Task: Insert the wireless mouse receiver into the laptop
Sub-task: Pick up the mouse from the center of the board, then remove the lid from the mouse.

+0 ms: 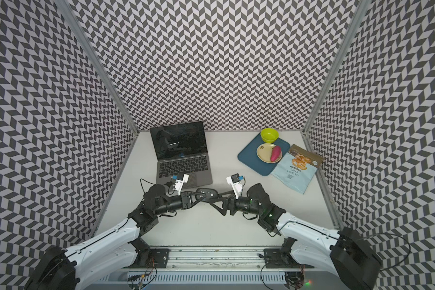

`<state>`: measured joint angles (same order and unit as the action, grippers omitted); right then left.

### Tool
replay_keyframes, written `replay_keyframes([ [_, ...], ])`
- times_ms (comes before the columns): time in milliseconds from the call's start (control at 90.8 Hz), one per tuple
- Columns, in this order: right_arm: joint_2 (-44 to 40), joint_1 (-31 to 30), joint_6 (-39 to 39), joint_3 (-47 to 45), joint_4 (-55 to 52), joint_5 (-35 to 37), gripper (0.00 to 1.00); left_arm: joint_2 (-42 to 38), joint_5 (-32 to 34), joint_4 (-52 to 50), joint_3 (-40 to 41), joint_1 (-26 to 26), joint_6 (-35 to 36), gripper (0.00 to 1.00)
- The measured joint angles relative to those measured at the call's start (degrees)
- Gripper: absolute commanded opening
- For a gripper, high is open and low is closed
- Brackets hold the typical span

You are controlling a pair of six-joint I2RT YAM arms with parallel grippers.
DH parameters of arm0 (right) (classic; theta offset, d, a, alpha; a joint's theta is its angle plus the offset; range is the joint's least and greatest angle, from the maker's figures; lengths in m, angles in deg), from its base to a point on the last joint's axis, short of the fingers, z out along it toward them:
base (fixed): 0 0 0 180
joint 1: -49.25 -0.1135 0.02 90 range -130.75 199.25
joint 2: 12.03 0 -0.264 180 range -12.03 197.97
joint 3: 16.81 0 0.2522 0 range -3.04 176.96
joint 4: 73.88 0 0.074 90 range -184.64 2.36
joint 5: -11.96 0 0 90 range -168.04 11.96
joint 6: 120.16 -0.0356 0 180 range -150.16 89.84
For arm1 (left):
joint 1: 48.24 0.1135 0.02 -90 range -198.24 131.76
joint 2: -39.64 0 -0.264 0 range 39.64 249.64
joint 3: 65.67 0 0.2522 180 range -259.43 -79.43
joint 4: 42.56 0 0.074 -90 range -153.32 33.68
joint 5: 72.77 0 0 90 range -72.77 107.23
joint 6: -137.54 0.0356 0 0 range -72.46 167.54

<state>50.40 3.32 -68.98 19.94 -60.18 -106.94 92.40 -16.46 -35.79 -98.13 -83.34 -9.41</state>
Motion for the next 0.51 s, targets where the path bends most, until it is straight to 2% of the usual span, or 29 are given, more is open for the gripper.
replay_keyframes([
  [286,6.3,0.0,-1.8,2.1,0.0,-1.6,0.65,0.0,0.0,0.7,0.0,-0.2,-1.0,0.22],
  [507,9.2,0.0,-5.1,2.2,2.2,-1.6,0.58,0.2,0.5,0.9,0.3,-0.5,-0.8,0.22],
])
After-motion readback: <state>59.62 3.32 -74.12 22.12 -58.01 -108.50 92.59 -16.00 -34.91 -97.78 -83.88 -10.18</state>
